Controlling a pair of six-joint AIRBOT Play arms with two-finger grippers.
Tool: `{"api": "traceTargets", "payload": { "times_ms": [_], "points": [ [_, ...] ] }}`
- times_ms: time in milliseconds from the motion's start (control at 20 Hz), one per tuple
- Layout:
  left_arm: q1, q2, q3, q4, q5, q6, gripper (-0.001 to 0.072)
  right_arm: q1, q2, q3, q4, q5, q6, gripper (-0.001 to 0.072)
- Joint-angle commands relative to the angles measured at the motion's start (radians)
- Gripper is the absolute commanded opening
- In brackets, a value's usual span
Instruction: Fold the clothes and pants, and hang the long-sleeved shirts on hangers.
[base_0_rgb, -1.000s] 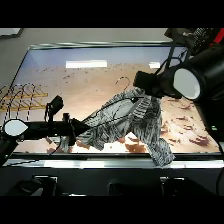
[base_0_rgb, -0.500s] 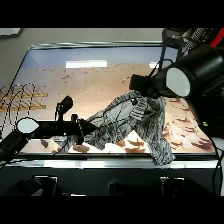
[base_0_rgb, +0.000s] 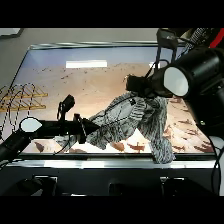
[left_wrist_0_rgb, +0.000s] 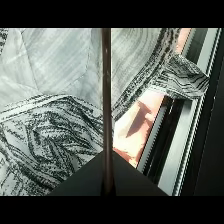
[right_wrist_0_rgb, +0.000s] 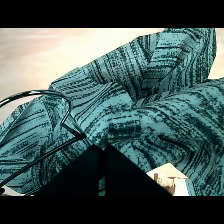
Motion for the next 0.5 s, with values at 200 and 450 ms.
{"api": "traceTargets", "payload": {
  "times_ms": [200, 450],
  "points": [
    [-0.001, -0.001, 0.001, -0.04, 0.018, 0.003, 0.0016, 0.001, -0.016, -0.001, 0.023, -0.003, -0.044, 0.0031],
    [-0.003, -0.001, 0.001, -0.046, 0.046, 0.003, 0.0015, 0.001, -0.022, -0.001, 0.042, -0.006, -0.051, 0.0031]
  ]
}}
